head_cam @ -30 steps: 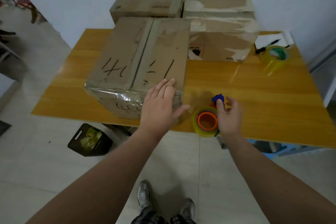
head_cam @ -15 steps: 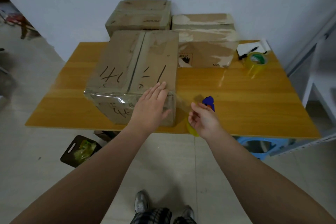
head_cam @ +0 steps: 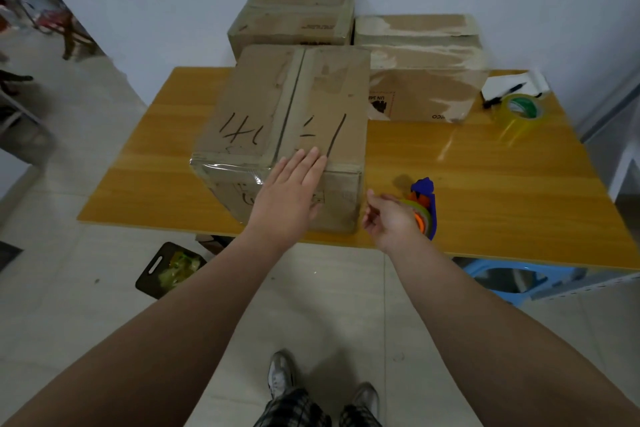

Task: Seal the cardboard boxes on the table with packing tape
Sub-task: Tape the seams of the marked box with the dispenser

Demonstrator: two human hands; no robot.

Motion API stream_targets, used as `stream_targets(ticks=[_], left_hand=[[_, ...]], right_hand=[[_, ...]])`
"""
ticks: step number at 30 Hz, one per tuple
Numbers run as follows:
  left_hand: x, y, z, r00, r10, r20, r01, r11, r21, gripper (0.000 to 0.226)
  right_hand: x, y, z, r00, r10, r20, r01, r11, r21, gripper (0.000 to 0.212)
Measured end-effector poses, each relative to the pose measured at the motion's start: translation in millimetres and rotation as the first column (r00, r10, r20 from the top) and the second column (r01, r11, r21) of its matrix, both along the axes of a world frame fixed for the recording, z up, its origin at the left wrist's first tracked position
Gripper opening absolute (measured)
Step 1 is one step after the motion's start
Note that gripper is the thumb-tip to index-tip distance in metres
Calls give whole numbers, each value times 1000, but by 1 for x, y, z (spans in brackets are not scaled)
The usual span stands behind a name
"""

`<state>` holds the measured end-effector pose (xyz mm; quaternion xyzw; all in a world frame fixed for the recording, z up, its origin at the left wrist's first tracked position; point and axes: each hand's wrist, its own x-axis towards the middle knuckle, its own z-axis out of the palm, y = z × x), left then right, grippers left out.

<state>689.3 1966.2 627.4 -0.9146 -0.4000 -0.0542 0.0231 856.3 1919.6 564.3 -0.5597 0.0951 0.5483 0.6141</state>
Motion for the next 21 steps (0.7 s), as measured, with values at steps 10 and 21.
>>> stream_targets(ticks=[10,21], left_hand=[[3,-1,-3,999,13,46,-13,1000,-6,74],[3,2,-6,999,4,40,-5,1000,17,80]], right_hand=[[-10,-3,6,671,193,716,-65,977,-202,26],[-14,-15,-3,782,284,554,-387,919,74,9]])
